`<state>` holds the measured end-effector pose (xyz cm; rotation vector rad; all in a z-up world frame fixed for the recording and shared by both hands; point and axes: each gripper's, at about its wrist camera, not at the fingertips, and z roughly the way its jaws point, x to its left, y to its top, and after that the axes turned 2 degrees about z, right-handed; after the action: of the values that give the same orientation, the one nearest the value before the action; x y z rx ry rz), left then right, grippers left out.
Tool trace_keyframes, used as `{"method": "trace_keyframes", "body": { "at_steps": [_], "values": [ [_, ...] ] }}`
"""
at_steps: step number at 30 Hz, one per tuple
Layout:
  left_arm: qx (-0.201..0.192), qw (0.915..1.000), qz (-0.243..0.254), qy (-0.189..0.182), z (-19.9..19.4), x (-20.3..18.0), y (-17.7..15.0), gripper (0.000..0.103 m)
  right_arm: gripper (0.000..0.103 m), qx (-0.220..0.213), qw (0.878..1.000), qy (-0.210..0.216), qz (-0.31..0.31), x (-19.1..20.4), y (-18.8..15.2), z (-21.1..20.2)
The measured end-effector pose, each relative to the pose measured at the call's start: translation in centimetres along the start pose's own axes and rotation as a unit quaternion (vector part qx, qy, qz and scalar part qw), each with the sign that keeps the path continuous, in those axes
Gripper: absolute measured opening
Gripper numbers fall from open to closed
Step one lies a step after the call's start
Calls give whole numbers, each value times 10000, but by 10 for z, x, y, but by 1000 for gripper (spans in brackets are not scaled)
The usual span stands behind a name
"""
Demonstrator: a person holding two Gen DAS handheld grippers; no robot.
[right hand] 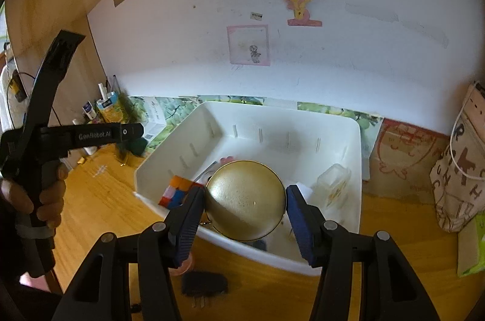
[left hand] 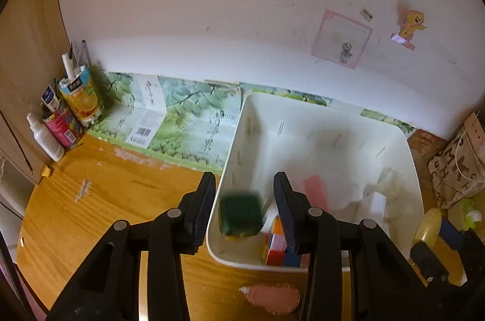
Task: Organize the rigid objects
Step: 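Lift the jar and compact and carry both over the white bin, then open the left gripper dropping the jar while the right gripper releases the compact into the bin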
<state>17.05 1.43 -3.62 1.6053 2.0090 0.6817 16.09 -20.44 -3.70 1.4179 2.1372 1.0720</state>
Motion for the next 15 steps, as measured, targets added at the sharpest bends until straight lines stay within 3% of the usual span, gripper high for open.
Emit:
{"method": "trace_keyframes", "body": {
  "at_steps": [10, 13, 15],
  "values": [
    [103, 9999, 53, 121, 15, -13, 5, 44, 56, 238, 9994, 147, 182, -11, -5, 32],
    [139, 9997, 70, 163, 13, -15, 4, 45, 65, 221, 9993, 170, 247, -14, -6, 30],
    [124, 9997, 99, 167, 10, -16, 4, 51, 68, 155, 9994, 197, 258, -14, -5, 25]
  ]
}}
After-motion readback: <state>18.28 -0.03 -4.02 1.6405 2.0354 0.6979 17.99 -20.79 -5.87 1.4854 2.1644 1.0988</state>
